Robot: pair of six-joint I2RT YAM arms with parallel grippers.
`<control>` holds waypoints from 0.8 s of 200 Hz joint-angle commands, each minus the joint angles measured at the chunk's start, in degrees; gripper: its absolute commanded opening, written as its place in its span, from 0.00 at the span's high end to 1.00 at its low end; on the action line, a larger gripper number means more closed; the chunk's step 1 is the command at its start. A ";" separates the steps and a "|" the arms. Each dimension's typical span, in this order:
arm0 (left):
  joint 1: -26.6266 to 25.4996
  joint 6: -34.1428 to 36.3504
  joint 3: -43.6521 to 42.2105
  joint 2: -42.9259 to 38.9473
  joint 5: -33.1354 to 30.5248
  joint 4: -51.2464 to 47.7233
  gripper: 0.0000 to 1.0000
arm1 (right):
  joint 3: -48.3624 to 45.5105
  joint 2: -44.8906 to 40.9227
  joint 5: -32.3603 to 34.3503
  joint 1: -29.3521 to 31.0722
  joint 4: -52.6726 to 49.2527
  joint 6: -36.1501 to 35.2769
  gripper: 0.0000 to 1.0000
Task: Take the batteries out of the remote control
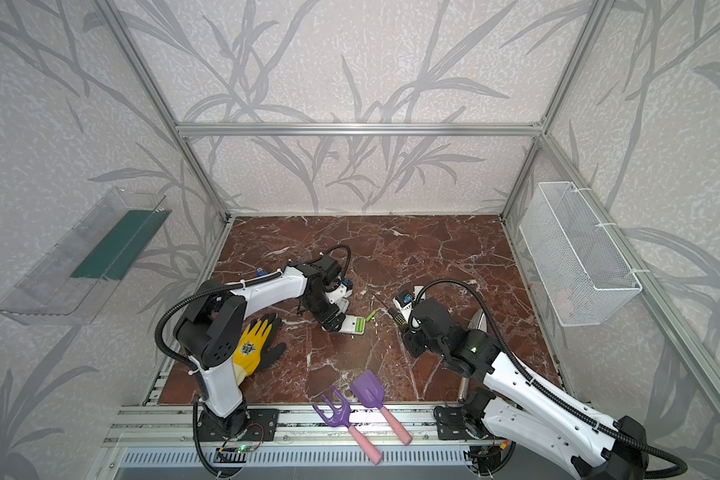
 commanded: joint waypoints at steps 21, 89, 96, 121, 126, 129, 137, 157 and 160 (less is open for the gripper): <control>-0.16 5.47 -0.43 -1.51 3.44 3.40 0.00 | -0.43 -1.25 0.59 0.14 1.44 0.51 1.00; -0.49 9.13 -0.99 -0.30 3.78 1.70 0.04 | -0.74 -2.30 0.96 0.14 1.28 0.70 1.00; -0.53 9.39 -0.81 -0.08 3.24 0.95 0.05 | -0.69 -2.35 0.96 0.14 1.30 0.68 1.00; -0.58 10.29 -1.02 0.45 1.30 -1.02 0.06 | -0.67 -2.35 0.69 0.14 1.68 0.70 1.00; -0.62 10.42 -1.13 0.51 1.09 -1.14 0.06 | -0.60 -2.24 0.62 0.13 1.79 0.67 1.00; -0.62 10.55 -1.15 0.53 1.05 -1.28 0.06 | -0.57 -2.18 0.54 0.14 1.93 0.66 1.00; -0.73 10.73 -1.28 0.62 1.12 -1.63 0.06 | -0.52 -1.92 0.44 0.12 1.90 0.66 1.00; -1.09 10.69 -1.61 0.87 1.12 -2.28 0.07 | -0.46 -1.05 0.26 0.10 2.13 0.65 1.00; -1.21 10.69 -1.64 0.86 1.18 -2.35 0.07 | -0.48 -0.92 0.19 0.14 2.14 0.54 1.00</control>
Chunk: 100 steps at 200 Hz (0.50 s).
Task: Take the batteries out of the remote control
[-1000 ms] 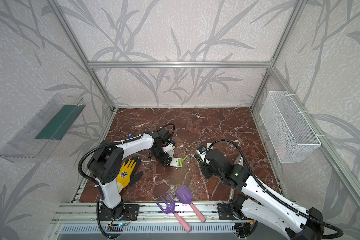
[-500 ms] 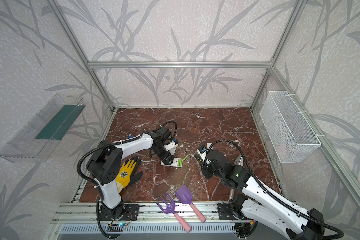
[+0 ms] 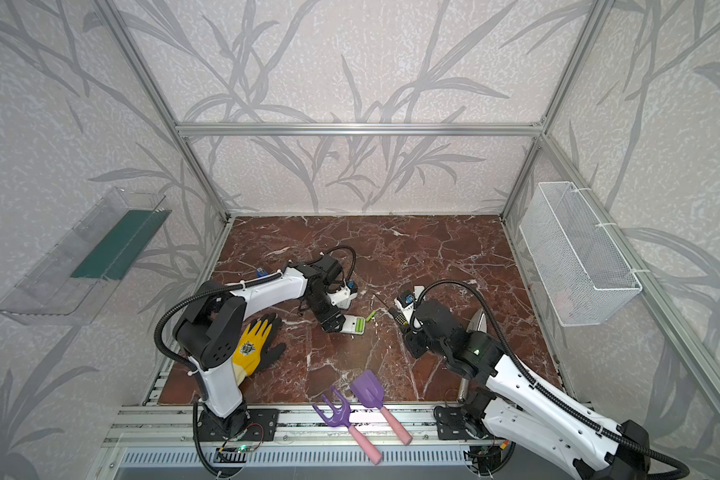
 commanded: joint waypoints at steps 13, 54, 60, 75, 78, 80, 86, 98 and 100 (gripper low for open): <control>-1.23 2.32 -1.62 0.98 -0.66 -2.94 0.07 | 0.04 0.93 -0.04 0.14 2.35 0.48 1.00; -2.11 0.78 -2.99 0.93 -1.13 -1.94 0.08 | 0.21 1.49 -0.43 0.14 2.70 0.17 1.00; -2.24 0.42 -3.23 0.80 -1.23 -1.82 0.09 | 0.13 1.49 -0.51 0.14 2.60 0.09 1.00; -2.58 -0.15 -4.02 0.09 -1.56 -1.62 0.09 | 0.24 1.57 -0.54 0.14 2.51 -0.05 1.00; -2.67 -0.22 -4.18 -0.01 -1.62 -1.62 0.09 | 0.31 1.58 -0.58 0.14 2.45 -0.08 1.00; -2.71 -0.34 -4.28 -0.10 -1.70 -1.62 0.09 | 0.37 1.64 -0.61 0.10 2.53 -0.04 1.00; -2.94 -0.61 -4.63 -0.46 -1.72 -1.62 0.10 | 0.34 1.73 -0.62 0.14 2.43 -0.04 1.00; -3.38 -1.25 -5.33 -1.03 -1.88 -1.62 0.10 | 0.47 1.97 -0.86 0.10 2.46 -0.04 1.00; -3.50 -1.34 -5.47 -1.12 -1.92 -1.62 0.10 | 0.45 2.00 -0.92 0.13 2.46 -0.06 1.00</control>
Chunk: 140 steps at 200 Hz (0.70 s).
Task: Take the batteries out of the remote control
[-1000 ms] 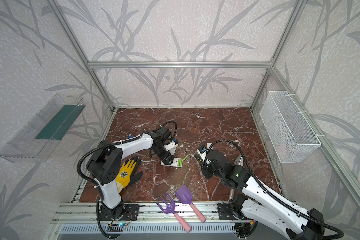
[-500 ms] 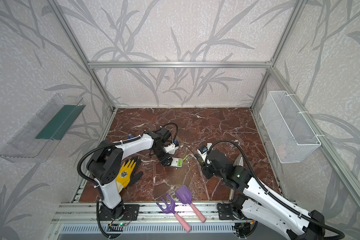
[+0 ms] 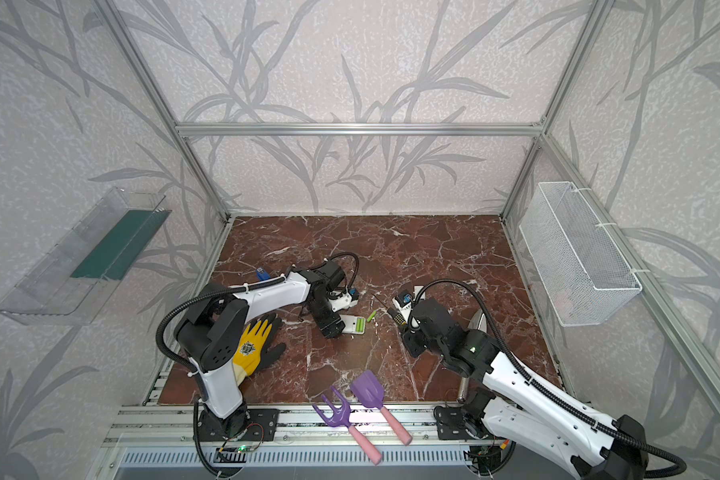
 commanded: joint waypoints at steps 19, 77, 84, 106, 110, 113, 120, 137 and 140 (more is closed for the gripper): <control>-1.95 -1.42 -4.11 -1.66 -0.55 -1.39 0.10 | 0.61 1.18 -1.25 0.14 1.63 0.03 1.00; -1.99 -0.84 -4.69 -3.82 -7.58 2.82 0.07 | -0.07 4.00 -3.93 0.19 1.31 1.74 1.00; -2.06 -0.68 -4.67 -3.90 -7.96 3.50 0.06 | -0.34 3.97 -4.16 0.23 1.45 2.09 1.00; -2.14 0.31 -4.60 -3.85 -8.79 4.76 0.05 | -0.85 3.90 -4.46 0.23 1.75 2.63 1.00; -2.13 0.46 -4.51 -3.71 -8.80 4.77 0.05 | -0.93 3.86 -4.47 0.23 1.67 2.75 1.00; -2.10 0.65 -4.44 -3.69 -8.75 4.78 0.05 | -0.96 3.83 -4.47 0.23 1.75 2.73 1.00; -2.23 1.01 -4.27 -3.59 -8.34 4.78 0.05 | -1.02 3.68 -4.52 0.23 1.84 2.86 1.00; -2.27 1.47 -3.73 -3.15 -7.29 4.85 0.06 | -1.12 3.70 -4.56 0.23 1.78 2.87 1.00; -2.32 1.52 -3.72 -3.08 -7.07 4.85 0.06 | -1.14 3.68 -4.55 0.23 1.77 2.86 1.00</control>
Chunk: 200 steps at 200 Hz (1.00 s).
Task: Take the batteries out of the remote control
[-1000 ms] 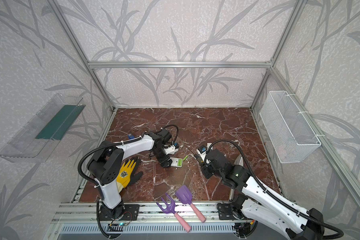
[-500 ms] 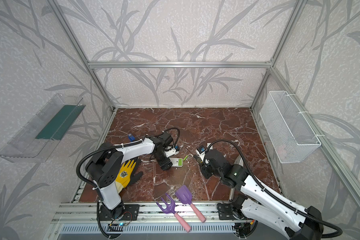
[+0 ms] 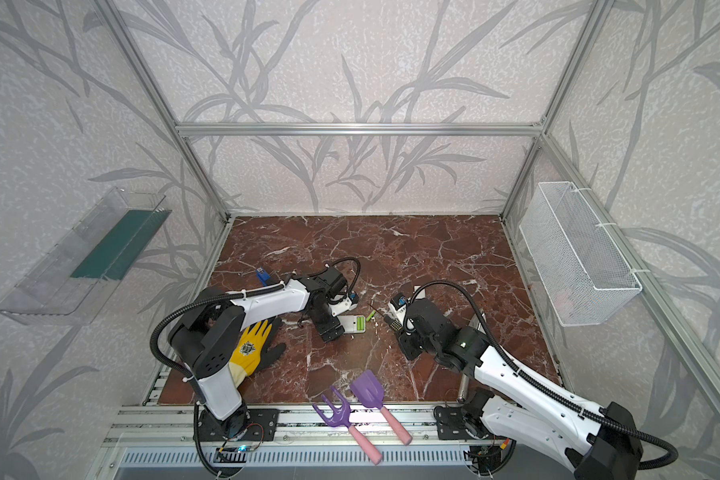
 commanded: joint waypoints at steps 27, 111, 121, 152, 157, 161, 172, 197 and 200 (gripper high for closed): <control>-0.72 2.39 0.75 0.34 0.37 1.78 0.06 | -0.29 -0.20 -0.55 0.23 1.82 0.74 1.00; -2.89 -0.38 -1.29 0.71 -2.12 3.74 0.15 | 0.88 0.73 -0.80 0.23 -0.93 0.68 1.00; -2.84 -0.77 -1.82 0.27 -2.17 3.37 0.17 | 1.08 0.89 -0.79 0.23 -1.07 0.62 1.00; -2.85 -0.85 -2.43 -0.47 -3.29 0.89 0.24 | 1.73 1.93 -1.12 0.23 -1.24 0.06 1.00; -2.83 -0.87 -2.36 -0.47 -3.56 0.40 0.25 | 1.80 2.15 -1.21 0.23 -1.21 0.04 1.00; -2.85 -0.87 -2.33 -0.47 -3.73 0.03 0.26 | 1.95 2.28 -1.30 0.23 -1.21 0.02 1.00; -2.82 -0.92 -2.24 -0.41 -3.86 -0.76 0.28 | 2.15 2.72 -1.50 0.23 -1.26 -0.22 1.00; -2.85 -1.29 -2.58 -0.86 -4.34 -0.98 0.32 | 2.81 3.36 -2.07 0.23 -1.79 -0.58 1.00; -2.86 -1.31 -2.74 -0.87 -4.37 -0.91 0.32 | 2.90 3.42 -2.15 0.23 -1.77 -0.54 1.00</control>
